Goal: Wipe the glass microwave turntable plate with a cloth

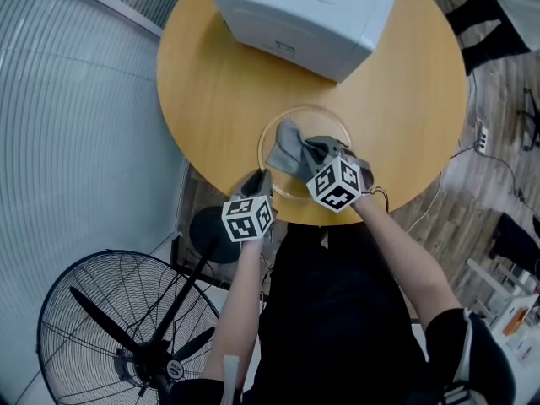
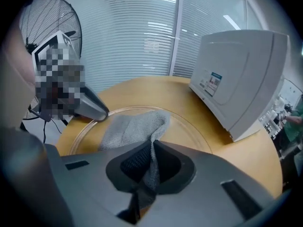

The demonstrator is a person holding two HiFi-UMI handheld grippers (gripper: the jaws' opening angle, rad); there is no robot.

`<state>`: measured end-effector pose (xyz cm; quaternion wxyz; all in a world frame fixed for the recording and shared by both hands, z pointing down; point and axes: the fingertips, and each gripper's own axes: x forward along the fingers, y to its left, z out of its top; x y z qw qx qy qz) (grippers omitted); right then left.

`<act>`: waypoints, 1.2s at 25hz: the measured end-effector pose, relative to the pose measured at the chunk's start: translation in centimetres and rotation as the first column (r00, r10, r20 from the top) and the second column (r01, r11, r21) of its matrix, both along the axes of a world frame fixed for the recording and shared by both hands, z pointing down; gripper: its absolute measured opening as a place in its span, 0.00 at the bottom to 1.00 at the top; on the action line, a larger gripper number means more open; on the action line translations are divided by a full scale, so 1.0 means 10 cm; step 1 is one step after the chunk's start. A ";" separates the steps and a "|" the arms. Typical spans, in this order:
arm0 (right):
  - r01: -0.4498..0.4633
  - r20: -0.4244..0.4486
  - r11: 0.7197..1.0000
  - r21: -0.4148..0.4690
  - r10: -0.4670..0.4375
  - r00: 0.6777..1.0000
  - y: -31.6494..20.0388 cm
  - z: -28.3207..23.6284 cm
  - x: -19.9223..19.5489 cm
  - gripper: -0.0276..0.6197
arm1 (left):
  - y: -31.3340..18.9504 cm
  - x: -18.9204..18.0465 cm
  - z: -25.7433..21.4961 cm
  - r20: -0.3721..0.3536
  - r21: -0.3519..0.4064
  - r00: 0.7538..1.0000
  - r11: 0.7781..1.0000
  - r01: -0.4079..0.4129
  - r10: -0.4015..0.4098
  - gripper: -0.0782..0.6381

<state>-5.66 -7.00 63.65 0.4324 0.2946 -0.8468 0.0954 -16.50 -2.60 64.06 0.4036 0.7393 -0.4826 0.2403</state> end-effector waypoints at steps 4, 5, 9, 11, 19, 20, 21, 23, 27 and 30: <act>0.073 0.021 0.997 -0.010 -0.073 0.997 0.14 0.01 -0.29 0.07 | 0.00 0.00 0.01 0.002 0.001 1.000 1.000 0.000 0.000 0.19; 0.095 0.025 0.995 -0.014 -0.095 0.995 0.17 0.01 -0.36 0.07 | 0.00 0.00 0.01 0.003 0.001 1.000 1.000 0.000 0.000 0.19; 0.152 0.033 0.988 -0.011 -0.151 0.988 0.19 0.02 -0.56 0.07 | 0.00 0.00 0.01 0.009 0.005 1.000 1.000 0.000 0.000 0.19; 0.138 0.034 0.990 -0.002 -0.138 0.990 0.12 0.02 -0.58 0.08 | 0.00 0.00 0.01 0.009 0.006 1.000 1.000 0.000 0.000 0.19; -0.015 0.027 0.999 0.036 0.014 1.000 -0.33 0.03 -0.27 0.09 | 0.00 0.01 0.02 0.012 0.008 1.000 1.000 0.002 -0.002 0.19; -0.038 0.019 0.998 0.041 0.037 0.999 -0.40 0.02 -0.18 0.09 | 0.00 0.01 0.02 0.012 0.009 1.000 1.000 0.002 -0.002 0.19; -0.058 0.011 0.997 0.045 0.058 0.998 -0.46 0.02 -0.09 0.09 | 0.00 0.00 0.01 0.010 0.008 1.000 1.000 0.001 -0.001 0.19; -0.088 -0.010 0.995 0.054 0.089 0.996 -0.55 0.00 0.11 0.09 | 0.00 0.00 0.01 0.006 0.006 1.000 1.000 0.001 -0.001 0.19; -0.110 -0.070 0.990 0.083 0.116 0.991 -0.60 -0.01 0.42 0.08 | 0.00 0.00 0.00 0.008 0.006 1.000 1.000 0.002 -0.002 0.19; -0.123 -0.086 0.988 0.089 0.131 0.988 -0.57 -0.01 0.56 0.08 | 0.01 0.00 0.01 0.006 0.005 1.000 1.000 0.002 -0.002 0.19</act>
